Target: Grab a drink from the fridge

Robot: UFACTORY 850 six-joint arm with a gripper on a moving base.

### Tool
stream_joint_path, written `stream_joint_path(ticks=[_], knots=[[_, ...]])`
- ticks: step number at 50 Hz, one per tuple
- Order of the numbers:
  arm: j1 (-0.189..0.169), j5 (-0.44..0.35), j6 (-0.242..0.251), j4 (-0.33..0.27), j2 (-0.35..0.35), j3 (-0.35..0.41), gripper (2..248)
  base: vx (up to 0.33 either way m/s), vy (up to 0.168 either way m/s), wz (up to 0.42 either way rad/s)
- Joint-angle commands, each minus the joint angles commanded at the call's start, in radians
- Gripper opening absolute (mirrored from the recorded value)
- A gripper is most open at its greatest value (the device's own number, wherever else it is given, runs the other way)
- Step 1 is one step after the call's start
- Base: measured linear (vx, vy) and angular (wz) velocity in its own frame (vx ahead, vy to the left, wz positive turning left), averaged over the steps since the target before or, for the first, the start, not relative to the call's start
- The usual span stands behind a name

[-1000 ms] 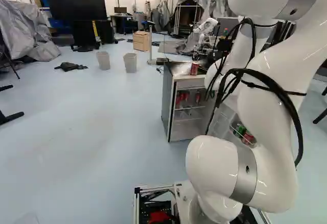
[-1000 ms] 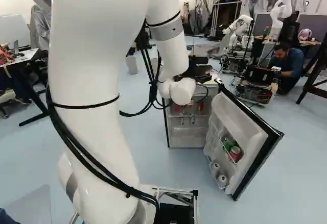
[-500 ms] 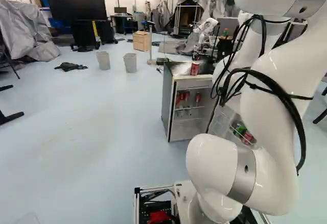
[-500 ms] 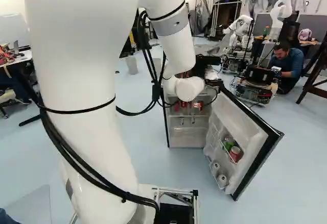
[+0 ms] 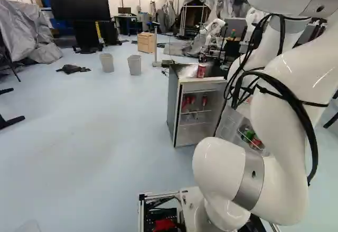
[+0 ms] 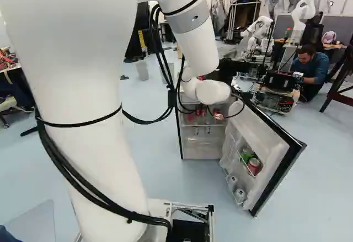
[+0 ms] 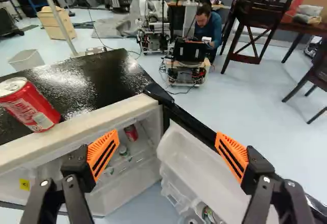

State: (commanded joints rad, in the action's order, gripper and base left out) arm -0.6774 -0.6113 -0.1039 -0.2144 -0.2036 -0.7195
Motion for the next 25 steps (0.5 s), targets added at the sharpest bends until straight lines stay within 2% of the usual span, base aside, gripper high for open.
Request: stream_joint_path(ticks=[25], knots=[[-0.067, 0.197, 0.000, 0.055, 0.007, -0.056, 247, 0.000, 0.000, 0.000]])
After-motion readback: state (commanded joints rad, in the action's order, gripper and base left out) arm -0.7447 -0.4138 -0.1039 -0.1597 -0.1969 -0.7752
